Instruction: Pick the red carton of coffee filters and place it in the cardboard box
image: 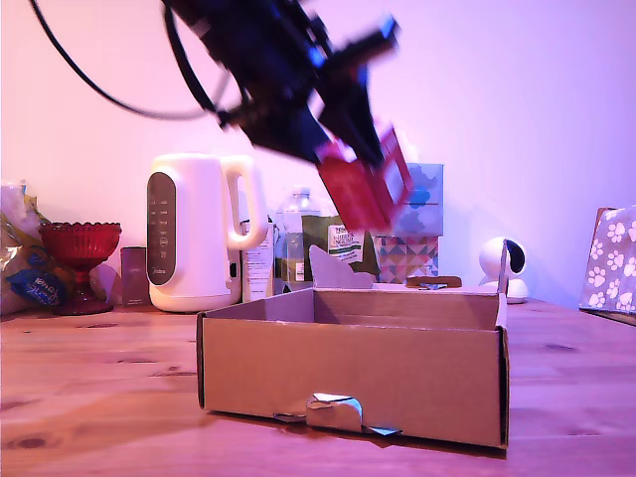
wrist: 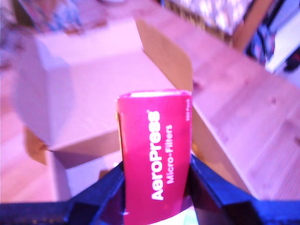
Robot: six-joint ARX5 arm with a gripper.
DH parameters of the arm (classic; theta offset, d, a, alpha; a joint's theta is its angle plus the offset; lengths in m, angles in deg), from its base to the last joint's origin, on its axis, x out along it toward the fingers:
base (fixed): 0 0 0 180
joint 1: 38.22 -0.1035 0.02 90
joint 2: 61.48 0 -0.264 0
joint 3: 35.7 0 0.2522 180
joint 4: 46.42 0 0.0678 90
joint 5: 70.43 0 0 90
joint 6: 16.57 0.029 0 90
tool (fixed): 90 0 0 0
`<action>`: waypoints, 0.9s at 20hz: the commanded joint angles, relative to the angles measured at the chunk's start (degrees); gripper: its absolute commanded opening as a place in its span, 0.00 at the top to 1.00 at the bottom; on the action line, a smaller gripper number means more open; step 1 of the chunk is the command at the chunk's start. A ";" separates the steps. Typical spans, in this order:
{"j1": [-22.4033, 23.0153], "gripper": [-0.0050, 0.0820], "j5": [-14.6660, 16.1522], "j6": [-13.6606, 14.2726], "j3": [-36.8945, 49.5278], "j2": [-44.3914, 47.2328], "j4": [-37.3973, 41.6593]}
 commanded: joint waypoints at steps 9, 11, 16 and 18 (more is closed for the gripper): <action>0.42 0.76 1.55 1.11 -3.06 6.95 -7.67; 0.42 0.76 1.55 1.14 -6.45 9.57 -12.46; 0.42 0.69 1.55 1.11 -10.38 11.65 -18.40; 0.33 0.48 1.57 0.66 -10.51 11.65 -20.92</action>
